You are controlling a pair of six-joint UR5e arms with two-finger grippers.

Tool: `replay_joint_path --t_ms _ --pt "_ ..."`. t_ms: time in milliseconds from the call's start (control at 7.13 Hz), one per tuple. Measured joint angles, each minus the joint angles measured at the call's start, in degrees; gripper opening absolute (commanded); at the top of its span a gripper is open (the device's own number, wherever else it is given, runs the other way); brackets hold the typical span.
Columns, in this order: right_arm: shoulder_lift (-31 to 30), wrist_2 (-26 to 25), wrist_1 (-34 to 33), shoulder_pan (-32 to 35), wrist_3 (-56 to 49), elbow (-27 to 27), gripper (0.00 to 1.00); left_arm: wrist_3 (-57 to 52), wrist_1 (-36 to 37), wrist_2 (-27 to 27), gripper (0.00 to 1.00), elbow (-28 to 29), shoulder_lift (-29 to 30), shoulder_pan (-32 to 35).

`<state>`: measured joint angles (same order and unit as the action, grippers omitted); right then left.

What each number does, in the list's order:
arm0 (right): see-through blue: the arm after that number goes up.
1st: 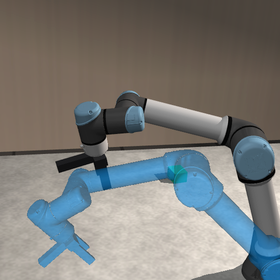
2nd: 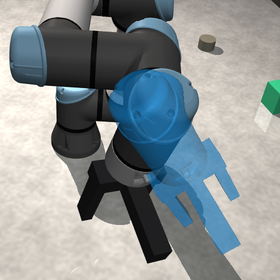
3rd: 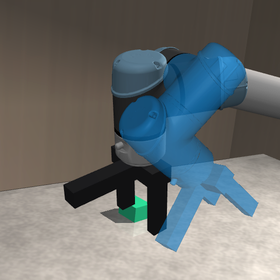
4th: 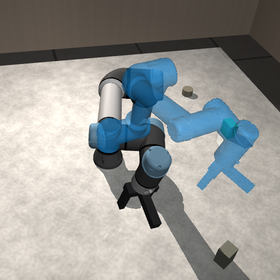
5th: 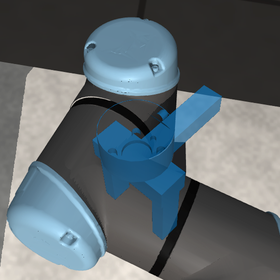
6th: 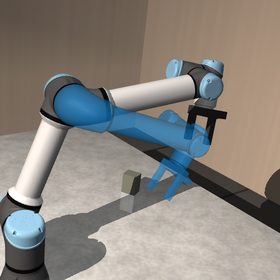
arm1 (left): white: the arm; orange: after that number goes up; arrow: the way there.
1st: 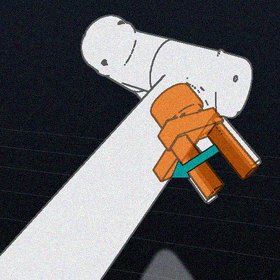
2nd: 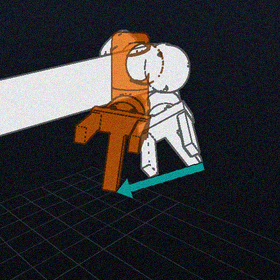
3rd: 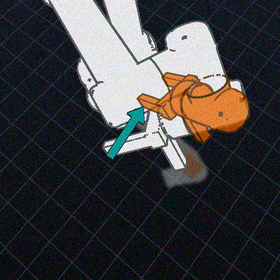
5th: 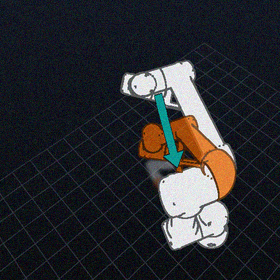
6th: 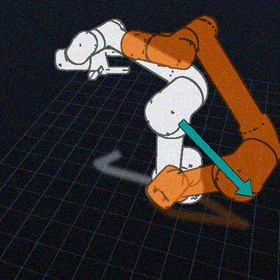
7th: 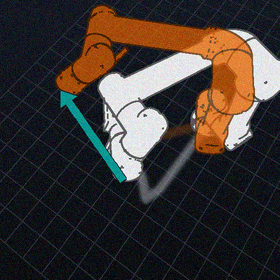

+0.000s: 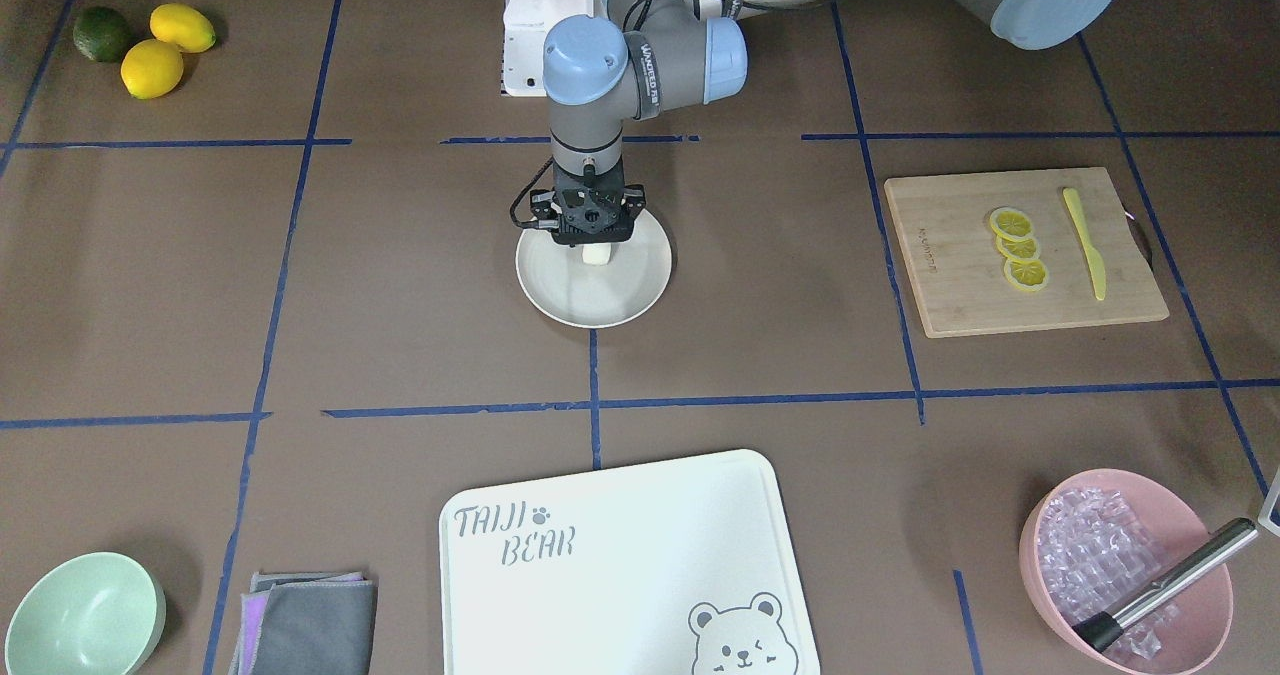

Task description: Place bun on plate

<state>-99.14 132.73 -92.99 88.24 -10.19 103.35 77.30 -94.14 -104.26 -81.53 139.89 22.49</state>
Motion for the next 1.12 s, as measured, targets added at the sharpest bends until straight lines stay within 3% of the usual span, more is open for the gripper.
replay_joint_path --t_ms 280,561,701,981,1121 --pt "-0.02 0.83 0.00 0.00 0.00 -0.07 0.99 -0.27 -0.02 0.03 0.99 -0.87 -0.08 0.43" --pt "-0.08 1.39 0.00 0.00 0.00 -0.14 0.99 -1.66 3.79 -0.59 0.99 -6.05 -0.94 2.73" --pt "-0.07 1.45 0.00 0.01 0.00 -0.16 0.99 -4.89 8.16 -2.22 0.99 -12.13 -3.35 5.12" --pt "-0.07 1.47 0.00 0.04 -0.06 -0.25 0.99 -17.32 13.59 -8.88 0.99 -26.41 -14.22 13.59" --pt "-0.10 1.49 0.00 0.04 -0.08 -0.35 0.99 -25.25 14.30 -12.89 0.99 -30.52 -19.85 19.27"
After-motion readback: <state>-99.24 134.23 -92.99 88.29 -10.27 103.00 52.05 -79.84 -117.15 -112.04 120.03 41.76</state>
